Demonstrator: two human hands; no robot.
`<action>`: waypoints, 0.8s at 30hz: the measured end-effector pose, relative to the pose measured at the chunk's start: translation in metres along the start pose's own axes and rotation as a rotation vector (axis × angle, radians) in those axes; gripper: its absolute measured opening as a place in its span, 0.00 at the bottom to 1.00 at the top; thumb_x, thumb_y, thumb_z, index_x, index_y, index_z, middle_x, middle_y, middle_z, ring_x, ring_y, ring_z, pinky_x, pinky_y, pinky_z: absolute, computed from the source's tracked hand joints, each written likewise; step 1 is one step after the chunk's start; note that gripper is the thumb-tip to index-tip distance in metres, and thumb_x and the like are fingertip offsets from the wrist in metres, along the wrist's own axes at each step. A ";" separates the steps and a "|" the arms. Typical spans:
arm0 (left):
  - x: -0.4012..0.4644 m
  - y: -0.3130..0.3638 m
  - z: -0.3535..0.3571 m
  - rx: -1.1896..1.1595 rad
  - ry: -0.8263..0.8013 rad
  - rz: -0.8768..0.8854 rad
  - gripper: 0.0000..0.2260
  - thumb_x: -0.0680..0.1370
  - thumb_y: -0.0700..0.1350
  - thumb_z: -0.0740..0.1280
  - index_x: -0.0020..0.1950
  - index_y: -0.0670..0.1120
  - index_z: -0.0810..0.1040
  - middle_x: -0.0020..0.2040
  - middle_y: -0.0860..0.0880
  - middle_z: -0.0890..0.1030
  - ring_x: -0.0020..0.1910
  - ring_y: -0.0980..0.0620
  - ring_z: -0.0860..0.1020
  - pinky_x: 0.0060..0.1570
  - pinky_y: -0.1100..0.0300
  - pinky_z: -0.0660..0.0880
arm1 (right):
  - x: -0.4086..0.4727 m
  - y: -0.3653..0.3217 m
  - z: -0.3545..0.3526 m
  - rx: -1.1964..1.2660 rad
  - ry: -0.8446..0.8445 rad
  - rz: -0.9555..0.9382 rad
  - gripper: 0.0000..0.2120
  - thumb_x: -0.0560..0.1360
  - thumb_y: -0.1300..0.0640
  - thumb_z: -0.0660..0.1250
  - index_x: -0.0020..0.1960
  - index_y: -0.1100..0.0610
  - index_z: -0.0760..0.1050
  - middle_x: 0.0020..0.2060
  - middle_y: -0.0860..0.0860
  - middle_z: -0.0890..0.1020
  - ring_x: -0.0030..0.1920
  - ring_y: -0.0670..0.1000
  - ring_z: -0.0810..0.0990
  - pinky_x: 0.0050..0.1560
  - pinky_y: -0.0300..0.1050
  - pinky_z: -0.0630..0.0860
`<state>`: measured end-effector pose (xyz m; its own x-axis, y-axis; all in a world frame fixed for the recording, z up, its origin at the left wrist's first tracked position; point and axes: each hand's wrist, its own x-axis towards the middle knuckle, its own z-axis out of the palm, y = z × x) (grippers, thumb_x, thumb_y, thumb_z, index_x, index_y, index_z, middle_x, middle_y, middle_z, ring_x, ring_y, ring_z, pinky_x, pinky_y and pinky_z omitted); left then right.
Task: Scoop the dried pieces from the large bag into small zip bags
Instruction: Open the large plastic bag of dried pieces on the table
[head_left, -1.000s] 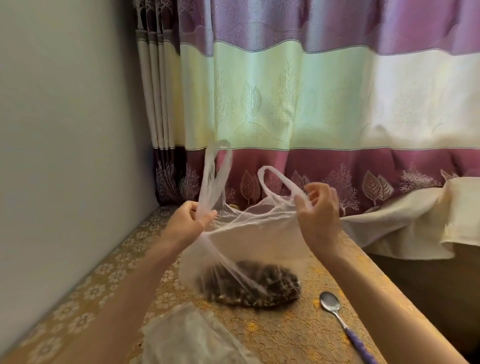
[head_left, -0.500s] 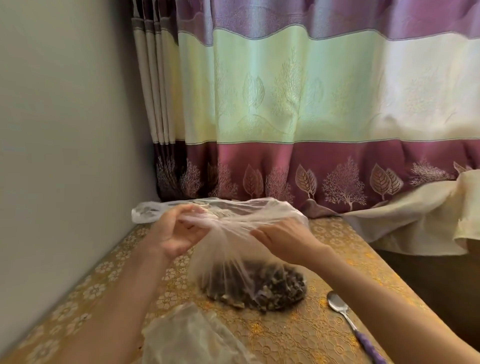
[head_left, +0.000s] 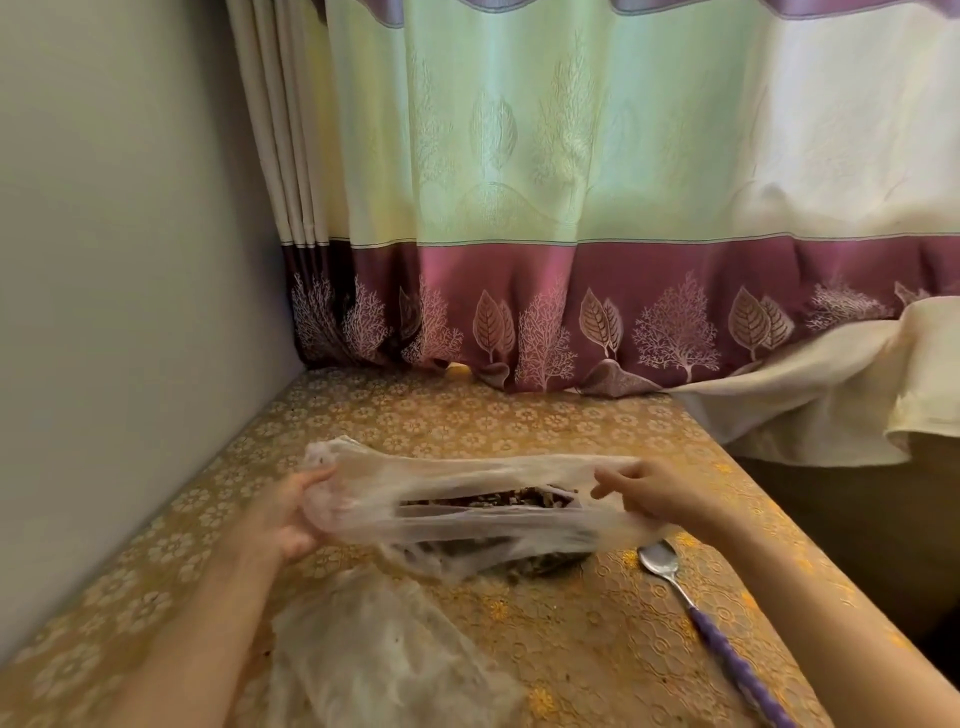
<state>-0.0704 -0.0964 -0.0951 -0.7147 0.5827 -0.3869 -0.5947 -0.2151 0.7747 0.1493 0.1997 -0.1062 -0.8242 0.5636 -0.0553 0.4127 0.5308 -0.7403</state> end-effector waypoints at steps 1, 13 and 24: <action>-0.001 0.001 0.001 0.116 0.050 0.046 0.18 0.74 0.39 0.64 0.64 0.38 0.71 0.57 0.37 0.78 0.43 0.40 0.82 0.30 0.48 0.79 | -0.002 0.000 -0.001 0.036 0.039 -0.041 0.16 0.79 0.49 0.62 0.36 0.52 0.81 0.24 0.49 0.73 0.26 0.48 0.67 0.30 0.40 0.63; -0.020 -0.064 0.068 1.723 0.267 1.117 0.13 0.77 0.50 0.61 0.62 0.52 0.71 0.54 0.51 0.74 0.51 0.52 0.74 0.52 0.54 0.72 | -0.019 -0.025 0.040 -0.669 0.374 0.066 0.35 0.72 0.30 0.57 0.66 0.57 0.64 0.61 0.55 0.72 0.59 0.54 0.72 0.53 0.46 0.70; 0.047 -0.061 0.041 1.795 0.349 0.470 0.39 0.69 0.70 0.60 0.74 0.54 0.52 0.74 0.47 0.58 0.72 0.43 0.58 0.63 0.43 0.66 | 0.013 -0.005 0.044 -0.048 0.198 0.175 0.16 0.74 0.49 0.69 0.33 0.56 0.71 0.29 0.50 0.74 0.28 0.47 0.71 0.26 0.36 0.63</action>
<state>-0.0529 -0.0234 -0.1396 -0.8528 0.5142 0.0911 0.5177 0.8094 0.2773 0.1193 0.1764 -0.1324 -0.6483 0.7601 -0.0438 0.5644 0.4411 -0.6978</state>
